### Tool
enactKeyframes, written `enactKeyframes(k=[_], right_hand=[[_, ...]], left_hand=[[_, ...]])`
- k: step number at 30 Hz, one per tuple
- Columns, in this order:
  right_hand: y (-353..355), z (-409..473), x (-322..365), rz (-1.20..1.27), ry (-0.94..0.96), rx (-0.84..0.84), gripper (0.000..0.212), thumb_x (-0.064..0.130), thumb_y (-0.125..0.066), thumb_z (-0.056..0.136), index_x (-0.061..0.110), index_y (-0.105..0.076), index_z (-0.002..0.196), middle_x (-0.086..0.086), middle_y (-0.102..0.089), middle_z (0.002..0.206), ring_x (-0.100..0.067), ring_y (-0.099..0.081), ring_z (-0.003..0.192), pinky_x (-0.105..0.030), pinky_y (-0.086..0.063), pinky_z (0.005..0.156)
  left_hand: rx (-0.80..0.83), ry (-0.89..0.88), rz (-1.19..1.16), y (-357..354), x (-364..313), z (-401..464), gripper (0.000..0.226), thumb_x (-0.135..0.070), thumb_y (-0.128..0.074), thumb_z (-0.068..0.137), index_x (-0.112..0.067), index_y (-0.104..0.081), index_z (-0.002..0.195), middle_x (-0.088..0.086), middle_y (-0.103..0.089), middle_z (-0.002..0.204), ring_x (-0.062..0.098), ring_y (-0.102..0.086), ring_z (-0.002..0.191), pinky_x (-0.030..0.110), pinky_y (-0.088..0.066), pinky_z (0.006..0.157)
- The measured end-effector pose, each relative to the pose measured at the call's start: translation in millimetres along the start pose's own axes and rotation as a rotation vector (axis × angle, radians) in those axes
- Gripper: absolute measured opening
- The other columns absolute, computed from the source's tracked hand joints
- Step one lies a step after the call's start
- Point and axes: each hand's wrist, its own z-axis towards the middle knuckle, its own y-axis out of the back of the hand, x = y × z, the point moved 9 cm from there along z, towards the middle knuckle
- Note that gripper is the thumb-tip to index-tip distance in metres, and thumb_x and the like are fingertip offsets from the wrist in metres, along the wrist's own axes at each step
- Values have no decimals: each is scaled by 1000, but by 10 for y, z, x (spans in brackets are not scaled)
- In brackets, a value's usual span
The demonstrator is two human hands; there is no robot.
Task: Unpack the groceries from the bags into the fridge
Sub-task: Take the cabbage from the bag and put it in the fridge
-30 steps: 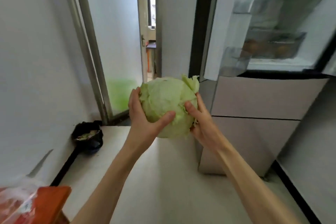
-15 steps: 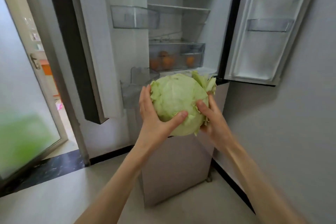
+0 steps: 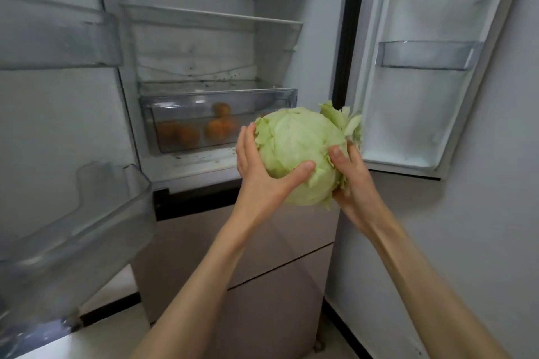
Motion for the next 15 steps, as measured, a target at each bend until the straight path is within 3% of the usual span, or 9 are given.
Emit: enactKeyframes(k=[4, 11, 15], right_hand=[[353, 707, 21, -9, -27, 23, 108, 53, -84, 49, 20, -35, 140, -2, -58, 130, -18, -60, 113, -36, -53, 88], [574, 1855, -47, -55, -3, 125, 72, 43, -69, 72, 23, -42, 136, 0, -58, 128, -16, -59, 114, -43, -49, 96], [500, 2484, -130, -11, 6, 151, 82, 49, -72, 66, 21, -42, 137, -3, -58, 128, -19, -59, 114, -43, -49, 96]], left_hand=[[-51, 28, 14, -312, 195, 630, 120, -69, -64, 47, -38, -1, 143, -22, 2, 149, 12, -10, 140, 47, -26, 113], [-158, 48, 74, -448, 459, 1569, 119, -69, -65, 46, -37, -5, 144, -16, -3, 150, 13, -19, 138, 46, -32, 110], [-181, 53, 95, -369, 597, 2131, 117, -65, -75, 54, -37, -6, 144, -16, -3, 151, 15, -23, 137, 46, -34, 109]])
